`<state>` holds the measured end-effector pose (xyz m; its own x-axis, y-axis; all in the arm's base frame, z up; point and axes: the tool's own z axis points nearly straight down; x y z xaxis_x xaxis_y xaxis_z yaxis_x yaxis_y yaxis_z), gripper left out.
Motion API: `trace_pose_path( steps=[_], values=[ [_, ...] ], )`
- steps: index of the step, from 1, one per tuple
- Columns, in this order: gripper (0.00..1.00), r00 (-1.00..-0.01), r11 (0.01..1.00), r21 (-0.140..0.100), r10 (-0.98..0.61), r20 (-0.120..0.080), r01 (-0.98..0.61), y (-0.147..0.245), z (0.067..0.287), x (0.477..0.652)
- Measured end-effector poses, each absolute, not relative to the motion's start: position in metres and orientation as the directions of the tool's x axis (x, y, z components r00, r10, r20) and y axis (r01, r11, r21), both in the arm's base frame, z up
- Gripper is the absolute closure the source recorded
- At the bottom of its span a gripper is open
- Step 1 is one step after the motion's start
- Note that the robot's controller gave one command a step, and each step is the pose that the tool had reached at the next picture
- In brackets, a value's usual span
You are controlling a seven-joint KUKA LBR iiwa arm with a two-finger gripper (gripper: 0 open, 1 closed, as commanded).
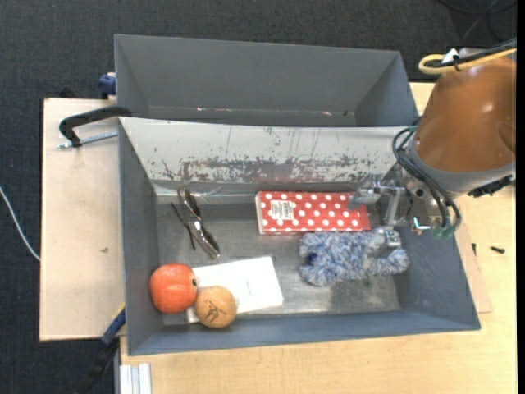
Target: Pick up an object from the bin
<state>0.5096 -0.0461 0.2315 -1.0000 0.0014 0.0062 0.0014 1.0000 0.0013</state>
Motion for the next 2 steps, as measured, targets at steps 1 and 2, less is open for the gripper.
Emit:
trace_pose_path(
  steps=[1, 2],
  values=[
    [0.0, -1.0, 1.0, 0.001, 0.0, -0.001, 0.0, -0.046, 0.235, 0.51],
    [0.0, -0.997, 0.997, -0.001, -0.082, -0.007, -0.082, -0.036, 0.208, 0.508]
  ],
)
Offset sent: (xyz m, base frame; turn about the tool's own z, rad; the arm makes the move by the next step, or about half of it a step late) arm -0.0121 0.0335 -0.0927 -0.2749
